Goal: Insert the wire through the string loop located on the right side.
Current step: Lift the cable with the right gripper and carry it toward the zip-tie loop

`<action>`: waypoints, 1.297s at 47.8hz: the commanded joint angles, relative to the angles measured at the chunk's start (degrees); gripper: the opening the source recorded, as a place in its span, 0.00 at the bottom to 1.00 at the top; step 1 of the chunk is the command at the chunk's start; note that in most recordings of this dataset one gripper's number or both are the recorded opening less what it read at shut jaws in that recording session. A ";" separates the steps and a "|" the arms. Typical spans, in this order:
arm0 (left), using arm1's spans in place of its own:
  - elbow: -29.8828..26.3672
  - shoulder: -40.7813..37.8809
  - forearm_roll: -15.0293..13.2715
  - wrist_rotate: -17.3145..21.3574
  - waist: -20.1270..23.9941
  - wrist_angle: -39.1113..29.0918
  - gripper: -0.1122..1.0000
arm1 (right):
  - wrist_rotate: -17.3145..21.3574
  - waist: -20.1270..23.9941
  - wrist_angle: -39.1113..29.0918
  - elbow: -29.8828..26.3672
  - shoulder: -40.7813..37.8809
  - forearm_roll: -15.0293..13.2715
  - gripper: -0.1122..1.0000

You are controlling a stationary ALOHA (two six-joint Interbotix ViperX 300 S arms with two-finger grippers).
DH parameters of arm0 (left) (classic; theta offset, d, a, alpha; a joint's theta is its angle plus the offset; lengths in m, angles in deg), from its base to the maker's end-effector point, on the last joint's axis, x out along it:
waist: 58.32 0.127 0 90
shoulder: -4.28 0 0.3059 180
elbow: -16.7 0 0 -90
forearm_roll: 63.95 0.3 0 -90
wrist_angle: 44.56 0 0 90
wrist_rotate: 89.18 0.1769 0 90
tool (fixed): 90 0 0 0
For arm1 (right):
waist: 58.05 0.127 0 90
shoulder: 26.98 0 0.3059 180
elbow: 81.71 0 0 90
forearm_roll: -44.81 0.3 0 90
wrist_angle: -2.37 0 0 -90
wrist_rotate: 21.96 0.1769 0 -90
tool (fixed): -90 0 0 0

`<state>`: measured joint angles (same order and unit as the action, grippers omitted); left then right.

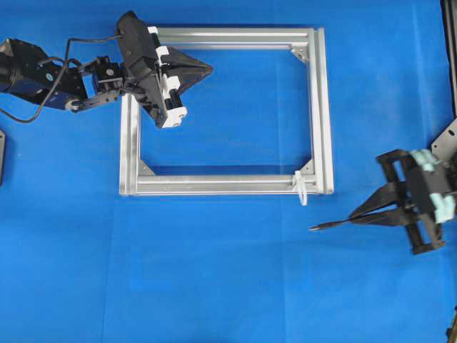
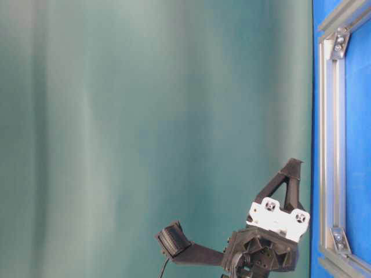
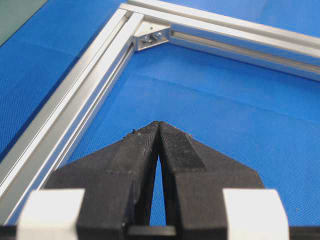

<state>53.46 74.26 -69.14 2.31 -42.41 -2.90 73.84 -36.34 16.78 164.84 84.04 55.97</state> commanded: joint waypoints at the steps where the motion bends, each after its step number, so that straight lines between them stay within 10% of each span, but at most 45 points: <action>1: -0.53 1.93 0.18 -0.09 0.09 0.26 0.10 | -0.09 0.18 -1.32 0.79 3.25 0.26 0.07; 62: -0.70 2.02 0.26 -0.09 0.09 0.35 0.10 | -0.70 -12.22 0.70 2.90 4.31 -0.70 0.07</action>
<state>53.46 74.26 -69.05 2.13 -42.41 -2.81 73.22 -48.38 16.96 168.27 88.44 55.35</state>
